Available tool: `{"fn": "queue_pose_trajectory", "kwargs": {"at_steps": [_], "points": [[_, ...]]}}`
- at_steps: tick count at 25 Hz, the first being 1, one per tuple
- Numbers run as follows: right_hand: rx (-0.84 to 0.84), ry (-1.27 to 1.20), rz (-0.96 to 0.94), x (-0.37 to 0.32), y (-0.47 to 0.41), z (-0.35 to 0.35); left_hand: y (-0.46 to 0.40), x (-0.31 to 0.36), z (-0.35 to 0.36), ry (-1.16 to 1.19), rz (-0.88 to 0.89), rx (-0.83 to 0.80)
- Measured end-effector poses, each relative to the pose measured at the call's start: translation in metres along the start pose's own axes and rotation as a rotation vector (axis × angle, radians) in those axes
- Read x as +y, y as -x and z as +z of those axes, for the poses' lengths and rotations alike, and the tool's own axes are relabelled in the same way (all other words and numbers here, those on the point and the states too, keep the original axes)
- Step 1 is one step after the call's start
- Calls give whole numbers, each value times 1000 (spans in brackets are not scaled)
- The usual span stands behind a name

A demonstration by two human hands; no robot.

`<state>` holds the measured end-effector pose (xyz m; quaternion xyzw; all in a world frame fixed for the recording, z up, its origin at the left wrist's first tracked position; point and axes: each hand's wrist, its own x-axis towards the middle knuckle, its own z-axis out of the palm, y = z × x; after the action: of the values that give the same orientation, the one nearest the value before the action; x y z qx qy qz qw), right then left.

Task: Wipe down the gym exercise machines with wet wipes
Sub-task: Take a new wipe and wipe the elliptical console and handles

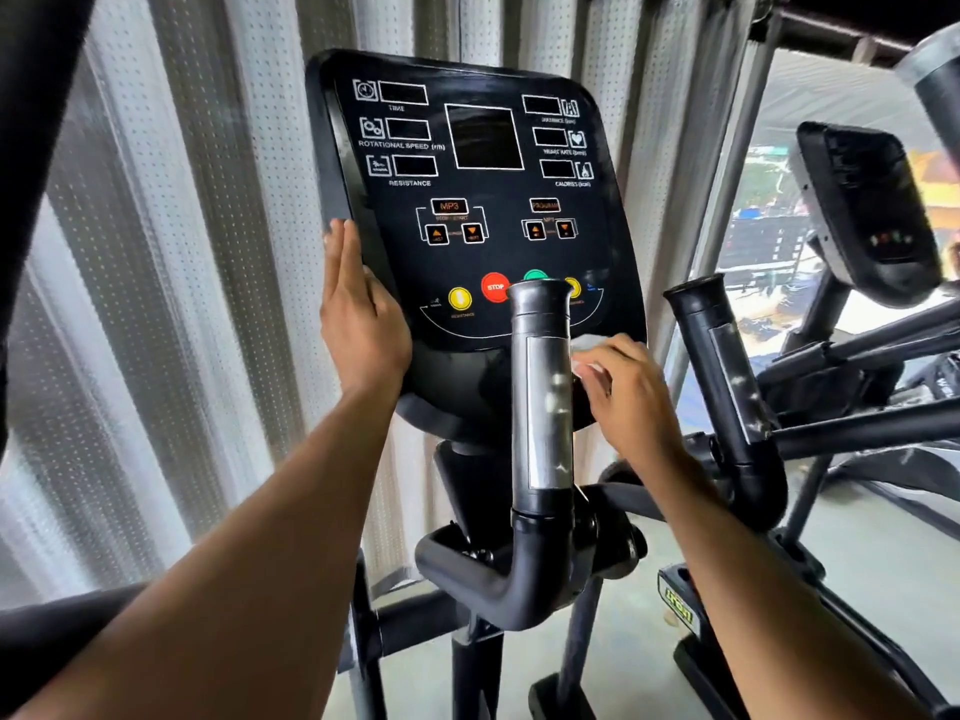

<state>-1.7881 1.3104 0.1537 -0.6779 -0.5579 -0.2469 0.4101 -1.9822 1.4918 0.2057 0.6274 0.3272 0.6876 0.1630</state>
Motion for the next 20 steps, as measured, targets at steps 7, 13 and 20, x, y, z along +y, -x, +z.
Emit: {"fn": "queue_pose_trajectory", "kwargs": {"at_steps": [7, 13, 20], "points": [[-267, -222, -140, -44, 40, 17, 2, 0, -2, 9, -6, -35], [12, -3, -215, -5, 14, 5, 1, 4, -5, -20, -22, -59], [-393, -346, 9, -65, -3, 1, 36, 45, -45, -130, -139, -342]]}}
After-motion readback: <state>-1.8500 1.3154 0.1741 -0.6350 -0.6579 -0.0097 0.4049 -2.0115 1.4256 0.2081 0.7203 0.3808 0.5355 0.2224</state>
